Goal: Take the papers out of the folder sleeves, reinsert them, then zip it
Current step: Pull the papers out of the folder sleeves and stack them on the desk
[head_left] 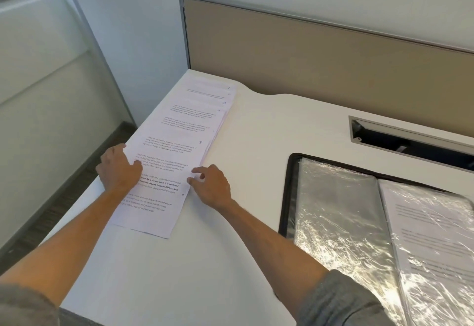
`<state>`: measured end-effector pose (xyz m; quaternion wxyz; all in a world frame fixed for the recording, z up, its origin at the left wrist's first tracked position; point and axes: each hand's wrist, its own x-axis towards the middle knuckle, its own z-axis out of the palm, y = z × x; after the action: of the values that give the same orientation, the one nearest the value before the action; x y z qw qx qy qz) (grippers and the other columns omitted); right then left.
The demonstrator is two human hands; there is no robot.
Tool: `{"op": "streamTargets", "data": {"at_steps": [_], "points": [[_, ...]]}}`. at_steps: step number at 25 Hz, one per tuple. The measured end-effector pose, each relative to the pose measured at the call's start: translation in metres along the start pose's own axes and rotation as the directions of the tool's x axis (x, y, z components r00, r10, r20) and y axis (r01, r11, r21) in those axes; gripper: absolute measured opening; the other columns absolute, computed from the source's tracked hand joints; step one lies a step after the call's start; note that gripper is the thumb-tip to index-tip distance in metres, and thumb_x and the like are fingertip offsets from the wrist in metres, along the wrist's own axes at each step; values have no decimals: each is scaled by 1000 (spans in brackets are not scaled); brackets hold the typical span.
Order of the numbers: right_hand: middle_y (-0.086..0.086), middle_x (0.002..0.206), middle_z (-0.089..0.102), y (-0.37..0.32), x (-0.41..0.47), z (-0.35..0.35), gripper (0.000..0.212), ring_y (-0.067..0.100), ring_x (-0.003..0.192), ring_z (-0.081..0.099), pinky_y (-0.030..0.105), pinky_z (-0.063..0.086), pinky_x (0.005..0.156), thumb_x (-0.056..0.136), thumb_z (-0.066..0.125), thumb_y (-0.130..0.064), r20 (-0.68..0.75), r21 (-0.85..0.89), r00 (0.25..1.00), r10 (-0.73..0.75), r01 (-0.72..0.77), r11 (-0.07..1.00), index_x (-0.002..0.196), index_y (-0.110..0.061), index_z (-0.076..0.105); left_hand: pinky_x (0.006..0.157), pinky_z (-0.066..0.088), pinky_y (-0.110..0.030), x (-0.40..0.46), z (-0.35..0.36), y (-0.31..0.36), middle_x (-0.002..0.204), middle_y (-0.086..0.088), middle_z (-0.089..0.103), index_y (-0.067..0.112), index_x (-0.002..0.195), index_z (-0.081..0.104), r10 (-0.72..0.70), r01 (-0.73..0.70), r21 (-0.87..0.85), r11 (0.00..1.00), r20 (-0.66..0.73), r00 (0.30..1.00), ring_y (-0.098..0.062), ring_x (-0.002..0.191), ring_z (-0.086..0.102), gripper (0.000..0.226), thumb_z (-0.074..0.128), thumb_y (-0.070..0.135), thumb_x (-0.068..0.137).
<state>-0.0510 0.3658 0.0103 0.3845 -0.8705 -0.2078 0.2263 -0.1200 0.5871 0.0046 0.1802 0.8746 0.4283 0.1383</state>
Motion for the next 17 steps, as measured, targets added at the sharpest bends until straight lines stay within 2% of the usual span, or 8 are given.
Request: {"op": "streamTargets", "data": {"at_steps": [4,8,13,17], "points": [[-4,109,57,8,-14,-22,33,10,92,54,25,39,78,90,62,-42,-66,40,997,-36,39,998,119,-26,66,108,31,-54,-23,9,28,137,-17,51,8,127,54,150,-150,-22,988,-22,988,-36,129,43,44,66,18,86],[-6,105,60,26,-35,-54,26,12,92,58,28,47,83,89,63,-36,-112,40,991,-71,75,996,113,-26,68,103,35,-48,-61,24,76,129,-11,59,11,117,60,290,-292,-134,947,-35,956,-31,120,51,32,67,18,86],[-8,102,64,57,-66,-101,24,10,86,61,30,52,84,91,63,-35,-169,33,979,-112,119,992,111,-25,68,99,37,-47,-118,47,131,120,-3,62,17,109,61,499,-492,-222,842,-26,866,-28,112,56,27,70,17,83],[-15,95,66,102,-100,-136,22,4,83,63,30,54,84,89,64,-35,-235,45,969,-74,87,995,109,-27,68,104,36,-46,-169,68,162,123,-3,61,17,110,63,604,-578,-268,771,16,797,-25,117,55,26,70,20,85]]}}
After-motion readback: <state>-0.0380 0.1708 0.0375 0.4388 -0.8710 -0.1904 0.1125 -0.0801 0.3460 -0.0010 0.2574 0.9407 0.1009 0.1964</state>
